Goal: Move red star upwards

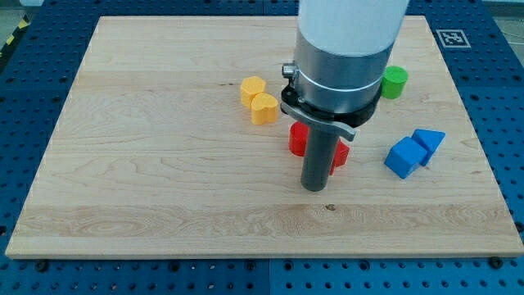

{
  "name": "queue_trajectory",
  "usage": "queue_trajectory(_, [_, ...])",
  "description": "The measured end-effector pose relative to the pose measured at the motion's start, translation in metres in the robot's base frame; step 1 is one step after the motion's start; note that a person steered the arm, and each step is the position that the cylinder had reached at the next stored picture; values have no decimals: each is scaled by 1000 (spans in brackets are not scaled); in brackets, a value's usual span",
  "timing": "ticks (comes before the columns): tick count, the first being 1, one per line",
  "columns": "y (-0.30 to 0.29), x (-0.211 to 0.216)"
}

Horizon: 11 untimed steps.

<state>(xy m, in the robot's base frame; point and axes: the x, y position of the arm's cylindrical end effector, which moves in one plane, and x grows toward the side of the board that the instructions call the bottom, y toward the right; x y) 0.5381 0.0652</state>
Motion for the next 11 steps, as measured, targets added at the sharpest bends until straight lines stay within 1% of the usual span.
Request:
queue_trajectory(3, [23, -14])
queue_trajectory(4, [24, -23])
queue_trajectory(6, [24, -27])
queue_trajectory(7, [24, -50])
queue_trajectory(8, [24, -53])
queue_trajectory(9, [23, -22])
queue_trajectory(10, [-14, -12])
queue_trajectory(11, [-41, -28])
